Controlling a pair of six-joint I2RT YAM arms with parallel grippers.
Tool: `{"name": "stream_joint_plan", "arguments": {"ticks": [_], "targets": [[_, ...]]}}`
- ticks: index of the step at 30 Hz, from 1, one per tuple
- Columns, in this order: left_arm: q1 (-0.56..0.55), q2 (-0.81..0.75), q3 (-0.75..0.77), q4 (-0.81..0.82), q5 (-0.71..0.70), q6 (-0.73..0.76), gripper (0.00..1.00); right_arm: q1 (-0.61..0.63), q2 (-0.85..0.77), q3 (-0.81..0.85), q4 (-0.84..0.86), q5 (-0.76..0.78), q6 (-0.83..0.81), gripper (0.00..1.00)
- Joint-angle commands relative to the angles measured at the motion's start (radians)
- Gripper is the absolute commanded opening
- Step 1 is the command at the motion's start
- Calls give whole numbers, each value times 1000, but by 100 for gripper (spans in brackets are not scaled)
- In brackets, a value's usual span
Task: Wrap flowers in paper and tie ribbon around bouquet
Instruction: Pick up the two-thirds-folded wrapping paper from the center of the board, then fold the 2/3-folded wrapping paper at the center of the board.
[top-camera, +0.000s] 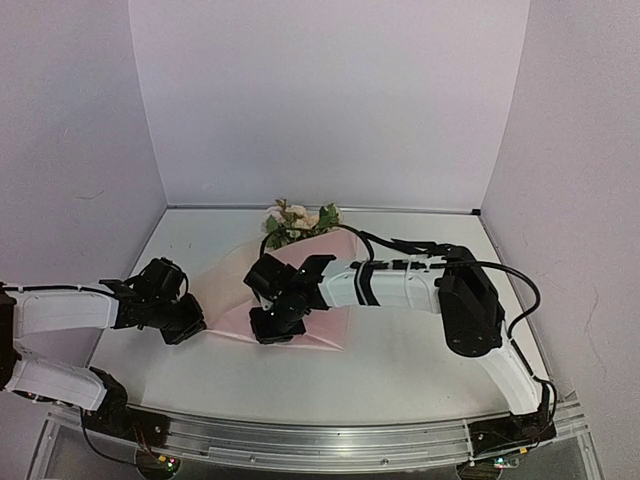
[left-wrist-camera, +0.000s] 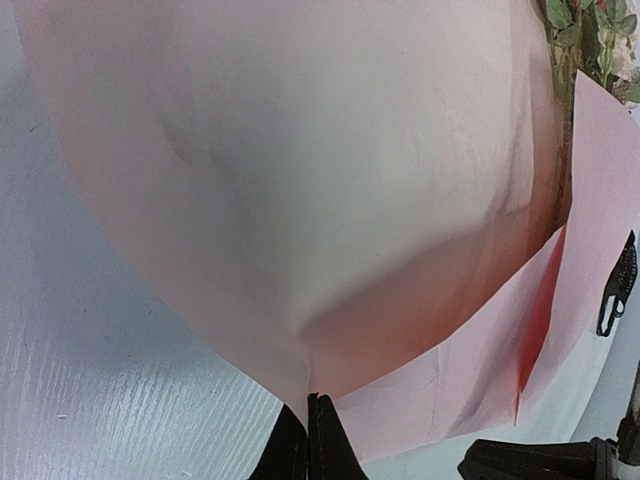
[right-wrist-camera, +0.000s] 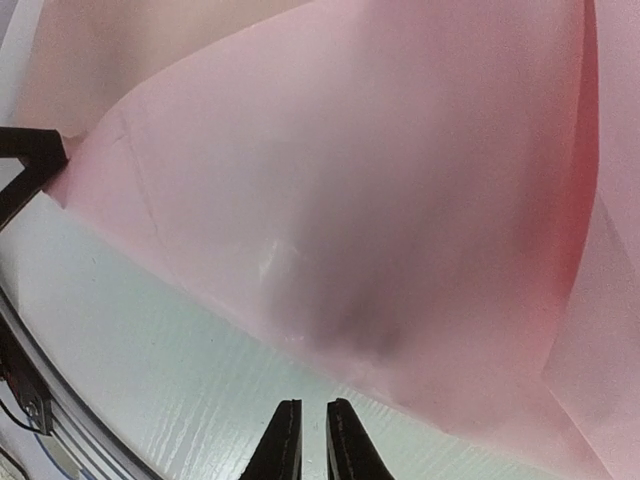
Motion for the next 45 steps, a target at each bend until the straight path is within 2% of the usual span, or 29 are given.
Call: {"name": "stream_joint_plan", "arguments": {"ticks": [1,6,11,20,27,38,41,45], "targets": [[3,-33,3,-10,-14,-1,0,-14,78,59,15,-11,52,11],[2,-63,21,-3,-15,40,0,-20,131,81,20,-14,66,10],[-35,-115,65,79,1,170,0,-21,136,65,25,-29,75,9],[-95,-38,158,278,194,364,0,-21,101,33,35,-35,67,12],[-103,62,196,274,202,395,0,-23,3,8,61,-53,-18,17],[-103,71,189,284,197,407,0,-24,-160,-75,105,-123,-127,29],[-103,81,195,284,213,417,0,-23,-226,-134,100,-59,-123,35],[-104,94,208,284,244,440,0,-61,-359,-314,79,125,-77,39]]}}
